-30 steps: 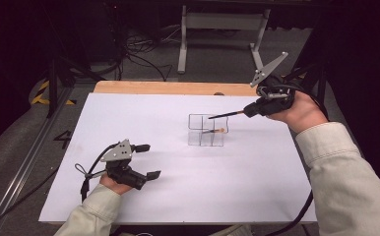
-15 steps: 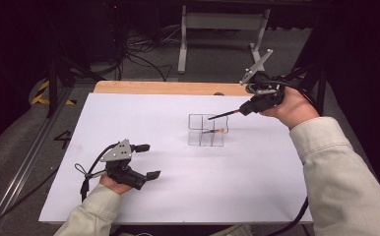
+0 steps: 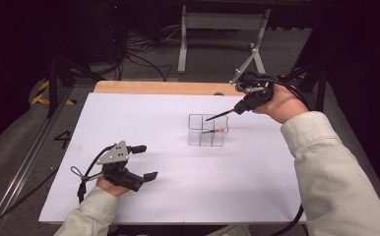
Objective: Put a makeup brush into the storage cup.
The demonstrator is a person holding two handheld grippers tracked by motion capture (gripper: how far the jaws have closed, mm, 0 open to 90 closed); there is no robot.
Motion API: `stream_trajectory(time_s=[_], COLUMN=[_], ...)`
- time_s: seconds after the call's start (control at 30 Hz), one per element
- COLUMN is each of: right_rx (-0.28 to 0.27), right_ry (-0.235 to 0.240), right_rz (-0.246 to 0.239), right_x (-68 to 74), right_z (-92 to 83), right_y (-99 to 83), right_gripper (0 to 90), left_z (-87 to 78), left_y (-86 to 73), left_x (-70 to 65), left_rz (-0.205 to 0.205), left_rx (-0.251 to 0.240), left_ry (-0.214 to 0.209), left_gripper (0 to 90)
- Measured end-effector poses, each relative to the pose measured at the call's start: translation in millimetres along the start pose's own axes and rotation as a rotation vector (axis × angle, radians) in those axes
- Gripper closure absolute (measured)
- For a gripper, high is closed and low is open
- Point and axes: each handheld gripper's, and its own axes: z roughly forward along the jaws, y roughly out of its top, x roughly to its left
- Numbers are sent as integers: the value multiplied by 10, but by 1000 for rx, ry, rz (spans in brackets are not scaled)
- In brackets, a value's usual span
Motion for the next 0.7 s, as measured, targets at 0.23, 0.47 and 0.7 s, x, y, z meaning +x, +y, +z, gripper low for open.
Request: stream_trajectory(time_s=[0.23,0.47,0.7], right_rx=[36,63,89], right_ry=[4,7,15], right_rz=[-7,-13,-21], right_x=[-25,-42,-55], right_z=[89,179,272], right_y=[77,135,205], right_gripper=[841,840,839], left_z=[-49,-101,-157], left_y=[-28,-51,-82], left_x=[-7,-22,-20], left_rz=[-7,-10,-15], left_rx=[-1,5,0], left_ry=[12,25,44], left_gripper=[39,39,39])
